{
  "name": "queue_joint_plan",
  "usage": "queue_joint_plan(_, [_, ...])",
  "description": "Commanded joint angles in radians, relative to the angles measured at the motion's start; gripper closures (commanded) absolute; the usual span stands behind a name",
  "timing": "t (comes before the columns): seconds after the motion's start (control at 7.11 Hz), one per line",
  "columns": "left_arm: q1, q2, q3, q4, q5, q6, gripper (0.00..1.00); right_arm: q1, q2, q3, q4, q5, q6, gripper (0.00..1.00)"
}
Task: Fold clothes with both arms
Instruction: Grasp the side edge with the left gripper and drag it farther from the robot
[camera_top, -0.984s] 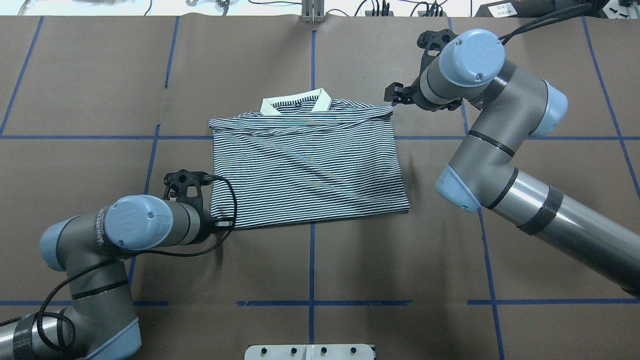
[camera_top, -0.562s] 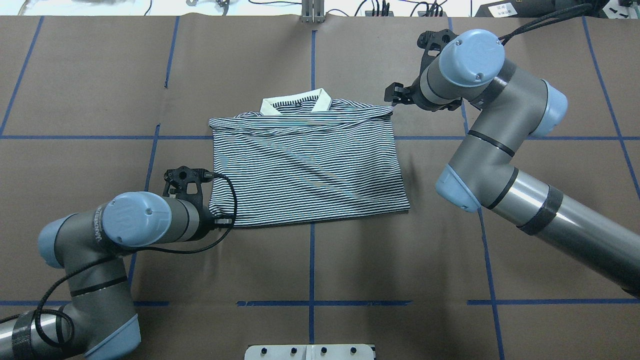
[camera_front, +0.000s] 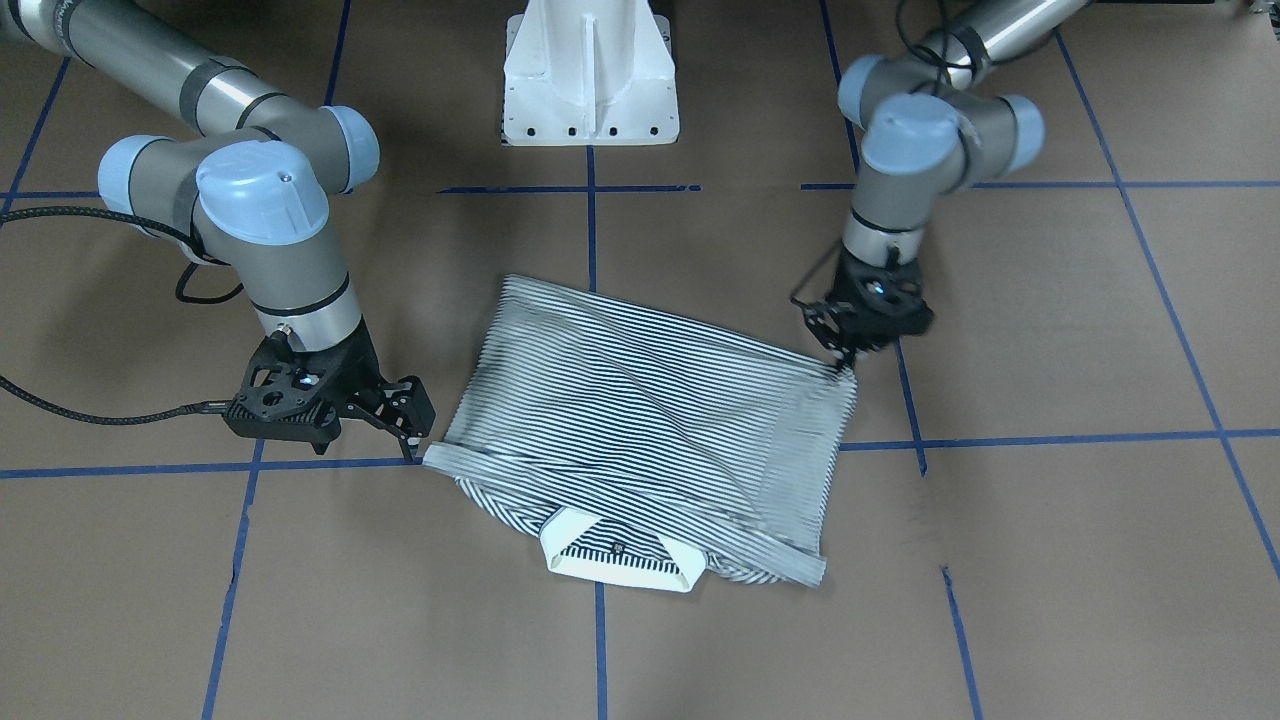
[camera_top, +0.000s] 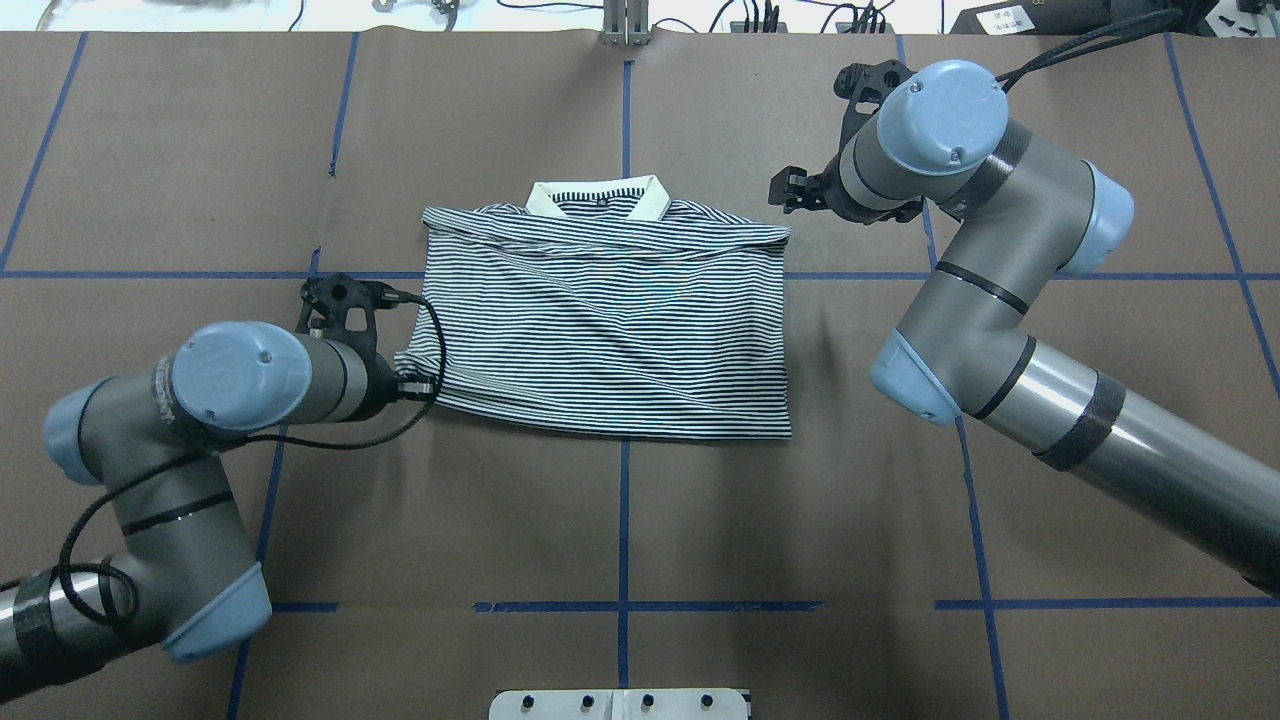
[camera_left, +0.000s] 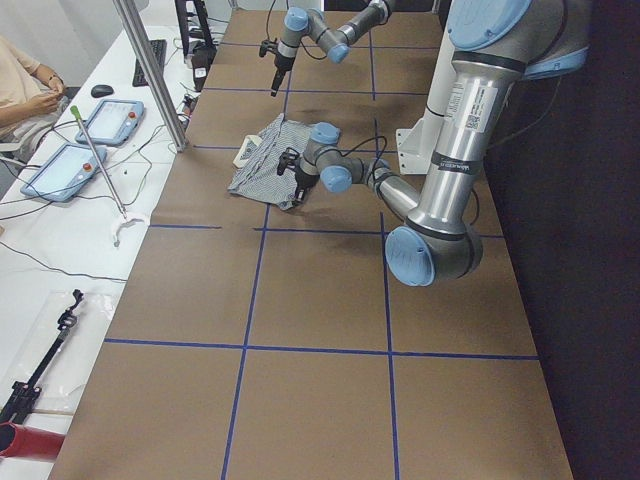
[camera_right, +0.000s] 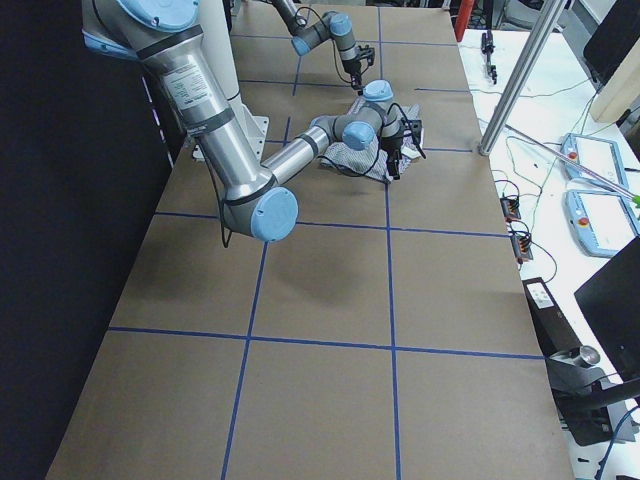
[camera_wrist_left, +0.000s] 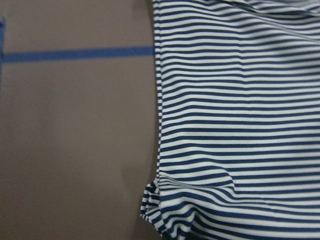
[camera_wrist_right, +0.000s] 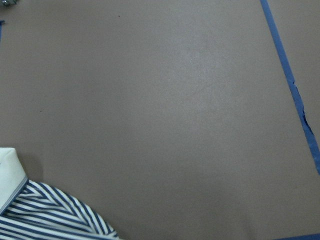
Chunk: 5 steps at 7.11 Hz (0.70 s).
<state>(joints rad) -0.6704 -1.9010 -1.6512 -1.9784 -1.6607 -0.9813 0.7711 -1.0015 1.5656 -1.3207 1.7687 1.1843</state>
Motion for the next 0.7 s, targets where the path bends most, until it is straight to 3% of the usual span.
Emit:
queue_joint_plan(0.0, [-0.167,-0.16,0.322,-0.15,-0.001,0.149,1.0,-0.001,0.003,-0.001,-0.002,0.0,0.001,0.0])
queue_joint_plan(0.14, [-0.207,-0.287,0.519,-0.23,0.001,0.18,1.0,-0.001,0.004,-0.001,0.0,0.0,0.004,0.0])
queue_joint_plan(0.28, [-0.219,-0.381,0.648,-0.27,0.033,0.182,1.0,-0.001,0.007,-0.001,0.0,-0.002,0.011,0.0])
queue_joint_plan(0.42, [-0.219,-0.435,0.739,-0.292,0.065,0.182,1.0,0.0,0.009,-0.001,-0.002,-0.002,0.014,0.0])
queue_joint_plan(0.56, [-0.231,-0.425,0.746,-0.333,0.068,0.185,0.96,0.0,0.01,-0.002,-0.002,-0.002,0.015,0.0])
